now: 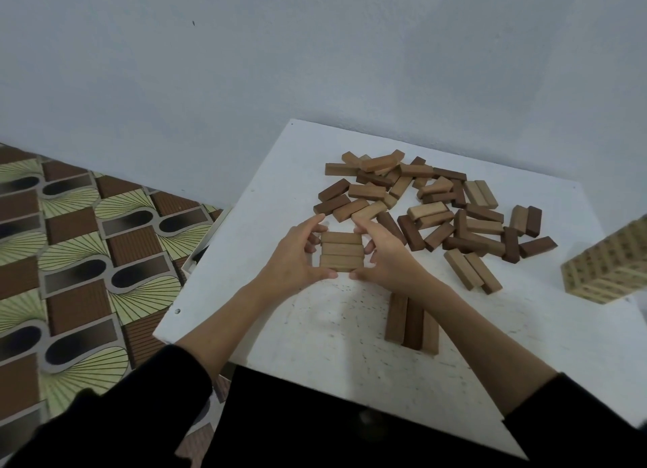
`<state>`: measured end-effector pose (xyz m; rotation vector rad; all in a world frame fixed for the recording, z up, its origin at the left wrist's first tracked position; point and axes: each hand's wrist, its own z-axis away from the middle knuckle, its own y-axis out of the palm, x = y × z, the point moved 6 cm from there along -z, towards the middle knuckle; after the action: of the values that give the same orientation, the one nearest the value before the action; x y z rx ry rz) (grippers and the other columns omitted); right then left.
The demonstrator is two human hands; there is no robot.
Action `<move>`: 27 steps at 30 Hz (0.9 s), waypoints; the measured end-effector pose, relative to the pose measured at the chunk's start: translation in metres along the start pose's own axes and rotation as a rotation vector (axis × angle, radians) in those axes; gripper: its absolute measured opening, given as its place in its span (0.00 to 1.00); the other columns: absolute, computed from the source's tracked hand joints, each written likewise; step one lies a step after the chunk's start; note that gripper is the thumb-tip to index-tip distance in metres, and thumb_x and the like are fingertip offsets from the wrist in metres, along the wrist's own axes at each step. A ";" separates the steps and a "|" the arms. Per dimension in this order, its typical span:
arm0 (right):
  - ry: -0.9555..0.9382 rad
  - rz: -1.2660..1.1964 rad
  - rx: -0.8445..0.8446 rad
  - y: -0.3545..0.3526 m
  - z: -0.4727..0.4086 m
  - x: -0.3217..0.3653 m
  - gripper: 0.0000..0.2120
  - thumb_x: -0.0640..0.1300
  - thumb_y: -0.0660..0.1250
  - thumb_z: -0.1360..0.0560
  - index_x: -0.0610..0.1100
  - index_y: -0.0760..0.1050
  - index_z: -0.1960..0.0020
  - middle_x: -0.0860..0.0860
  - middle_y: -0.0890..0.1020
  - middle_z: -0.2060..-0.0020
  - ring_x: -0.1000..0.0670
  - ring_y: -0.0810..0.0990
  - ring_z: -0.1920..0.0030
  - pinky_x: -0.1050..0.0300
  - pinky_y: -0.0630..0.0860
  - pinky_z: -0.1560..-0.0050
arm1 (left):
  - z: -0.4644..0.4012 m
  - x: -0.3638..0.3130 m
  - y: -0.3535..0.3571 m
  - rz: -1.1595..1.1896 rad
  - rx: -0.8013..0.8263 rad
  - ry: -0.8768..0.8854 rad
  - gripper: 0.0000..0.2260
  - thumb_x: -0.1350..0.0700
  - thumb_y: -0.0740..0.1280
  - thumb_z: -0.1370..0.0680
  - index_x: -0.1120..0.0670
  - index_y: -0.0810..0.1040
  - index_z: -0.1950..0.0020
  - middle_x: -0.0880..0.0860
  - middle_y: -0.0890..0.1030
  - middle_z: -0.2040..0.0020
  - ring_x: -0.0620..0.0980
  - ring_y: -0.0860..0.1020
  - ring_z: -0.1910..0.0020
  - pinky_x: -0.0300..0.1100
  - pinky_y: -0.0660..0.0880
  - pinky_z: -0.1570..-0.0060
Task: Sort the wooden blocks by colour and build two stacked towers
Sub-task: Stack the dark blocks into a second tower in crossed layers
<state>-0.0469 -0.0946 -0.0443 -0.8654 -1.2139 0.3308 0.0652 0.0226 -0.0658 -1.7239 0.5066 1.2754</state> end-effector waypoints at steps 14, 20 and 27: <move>-0.003 0.009 0.003 0.000 0.000 -0.001 0.43 0.40 0.76 0.33 0.45 0.56 0.25 0.48 0.68 0.35 0.57 0.69 0.54 0.67 0.67 0.56 | -0.001 0.001 0.002 -0.041 0.012 -0.017 0.43 0.58 0.80 0.36 0.49 0.62 0.26 0.48 0.73 0.37 0.44 0.72 0.46 0.26 0.67 0.50; 0.018 -0.005 0.016 0.000 -0.001 -0.002 0.45 0.41 0.77 0.34 0.46 0.55 0.25 0.49 0.67 0.35 0.59 0.69 0.56 0.70 0.68 0.59 | -0.002 0.002 -0.001 0.009 0.055 -0.012 0.46 0.59 0.81 0.39 0.51 0.61 0.26 0.48 0.72 0.37 0.46 0.72 0.47 0.29 0.70 0.49; 0.018 -0.012 0.034 -0.001 -0.001 -0.001 0.45 0.41 0.77 0.34 0.46 0.54 0.25 0.49 0.67 0.35 0.58 0.70 0.56 0.70 0.69 0.59 | -0.004 0.002 -0.004 0.005 0.094 -0.046 0.45 0.61 0.80 0.36 0.51 0.59 0.25 0.48 0.73 0.38 0.42 0.73 0.48 0.27 0.70 0.50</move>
<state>-0.0469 -0.0965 -0.0443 -0.8297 -1.1933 0.3330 0.0716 0.0216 -0.0659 -1.6129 0.5361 1.2717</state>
